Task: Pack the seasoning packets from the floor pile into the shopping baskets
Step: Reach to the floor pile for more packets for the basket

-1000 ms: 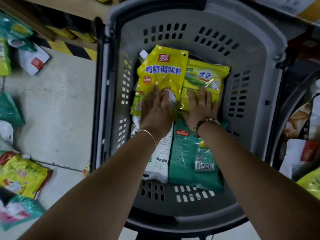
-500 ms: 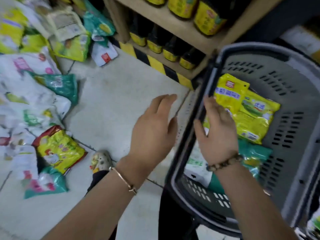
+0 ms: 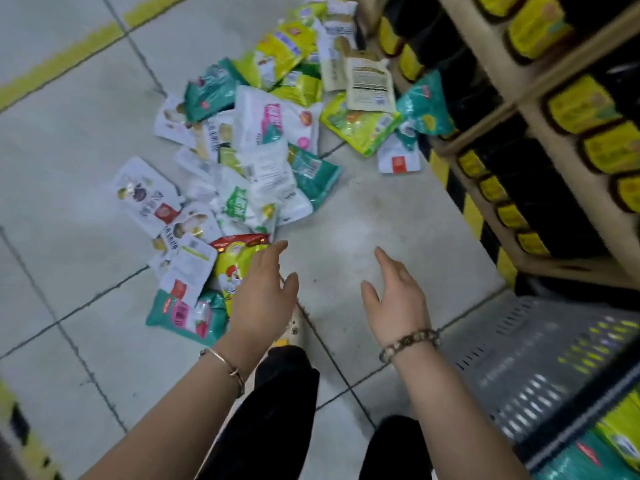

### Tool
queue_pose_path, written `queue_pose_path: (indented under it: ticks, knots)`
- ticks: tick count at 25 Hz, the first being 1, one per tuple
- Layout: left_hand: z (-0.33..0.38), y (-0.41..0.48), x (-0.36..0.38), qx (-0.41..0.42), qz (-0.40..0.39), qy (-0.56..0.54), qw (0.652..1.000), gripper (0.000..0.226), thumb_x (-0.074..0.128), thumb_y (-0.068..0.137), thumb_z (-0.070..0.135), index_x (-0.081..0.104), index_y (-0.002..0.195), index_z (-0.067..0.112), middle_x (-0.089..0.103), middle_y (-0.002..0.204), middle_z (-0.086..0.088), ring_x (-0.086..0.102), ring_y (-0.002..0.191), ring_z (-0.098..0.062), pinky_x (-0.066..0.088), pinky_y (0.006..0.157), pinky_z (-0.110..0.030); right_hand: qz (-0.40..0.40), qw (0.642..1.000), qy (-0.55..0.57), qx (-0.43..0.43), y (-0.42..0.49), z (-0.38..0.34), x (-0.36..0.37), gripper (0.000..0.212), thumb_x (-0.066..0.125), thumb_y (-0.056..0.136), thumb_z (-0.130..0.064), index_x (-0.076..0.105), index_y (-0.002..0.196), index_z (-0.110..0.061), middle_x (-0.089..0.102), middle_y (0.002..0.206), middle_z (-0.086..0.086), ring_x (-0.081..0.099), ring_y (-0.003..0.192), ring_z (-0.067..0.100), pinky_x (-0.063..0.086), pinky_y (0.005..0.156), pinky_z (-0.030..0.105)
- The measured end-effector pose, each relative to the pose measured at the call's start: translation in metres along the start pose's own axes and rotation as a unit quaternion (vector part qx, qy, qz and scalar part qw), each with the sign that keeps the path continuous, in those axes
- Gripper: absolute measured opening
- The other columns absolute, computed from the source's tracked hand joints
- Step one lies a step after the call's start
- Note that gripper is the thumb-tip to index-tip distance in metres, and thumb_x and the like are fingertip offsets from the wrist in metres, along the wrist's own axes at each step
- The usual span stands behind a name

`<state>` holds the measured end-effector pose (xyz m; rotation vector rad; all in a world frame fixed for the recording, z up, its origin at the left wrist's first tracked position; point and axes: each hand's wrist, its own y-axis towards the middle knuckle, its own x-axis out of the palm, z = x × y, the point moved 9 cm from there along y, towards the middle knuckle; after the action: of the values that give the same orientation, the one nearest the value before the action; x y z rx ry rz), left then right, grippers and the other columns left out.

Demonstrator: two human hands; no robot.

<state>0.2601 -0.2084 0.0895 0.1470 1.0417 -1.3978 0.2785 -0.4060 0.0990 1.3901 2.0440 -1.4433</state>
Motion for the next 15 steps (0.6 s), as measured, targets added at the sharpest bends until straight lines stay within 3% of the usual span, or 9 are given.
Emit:
queue_pose_path:
  ticks: [3, 7, 12, 15]
  knots:
    - [-0.06, 0.013, -0.017, -0.054, 0.026, -0.023, 0.998, 0.048, 0.056, 0.092, 0.018, 0.042, 0.138, 0.018, 0.048, 0.136, -0.002, 0.052, 0.117, -0.023, 0.046, 0.092, -0.04, -0.037, 0.999, -0.032, -0.024, 0.029, -0.036, 0.037, 0.052, 0.048, 0.093, -0.021, 0.033, 0.143, -0.017, 0.041, 0.142, 0.009, 0.043, 0.126, 0.025, 0.035, 0.103, 0.034]
    - [-0.14, 0.029, -0.007, -0.147, 0.049, -0.053, 0.986, 0.048, 0.057, 0.091, 0.029, 0.043, 0.137, 0.024, 0.05, 0.137, 0.003, 0.055, 0.114, -0.017, 0.045, 0.084, -0.032, -0.075, 0.993, -0.066, -0.056, 0.069, -0.054, 0.096, 0.048, 0.048, 0.092, -0.021, 0.038, 0.139, -0.016, 0.046, 0.138, 0.009, 0.046, 0.122, 0.025, 0.037, 0.1, 0.034]
    - [-0.25, 0.058, 0.064, -0.245, -0.024, -0.052, 0.968, 0.063, 0.065, 0.085, 0.038, 0.041, 0.139, 0.017, 0.045, 0.141, -0.007, 0.048, 0.124, -0.026, 0.041, 0.097, -0.038, -0.136, 0.986, -0.094, -0.032, 0.123, -0.027, 0.19, 0.047, 0.046, 0.093, -0.023, 0.039, 0.139, -0.019, 0.046, 0.138, 0.006, 0.047, 0.121, 0.024, 0.039, 0.098, 0.033]
    - [-0.315, 0.071, 0.096, -0.328, -0.029, -0.094, 0.94, 0.076, 0.07, 0.081, 0.04, 0.036, 0.142, 0.01, 0.042, 0.142, -0.014, 0.044, 0.127, -0.031, 0.037, 0.102, -0.038, -0.155, 0.984, -0.091, -0.005, 0.135, 0.01, 0.234, 0.046, 0.048, 0.092, -0.022, 0.041, 0.138, -0.018, 0.049, 0.136, 0.005, 0.049, 0.12, 0.022, 0.039, 0.098, 0.032]
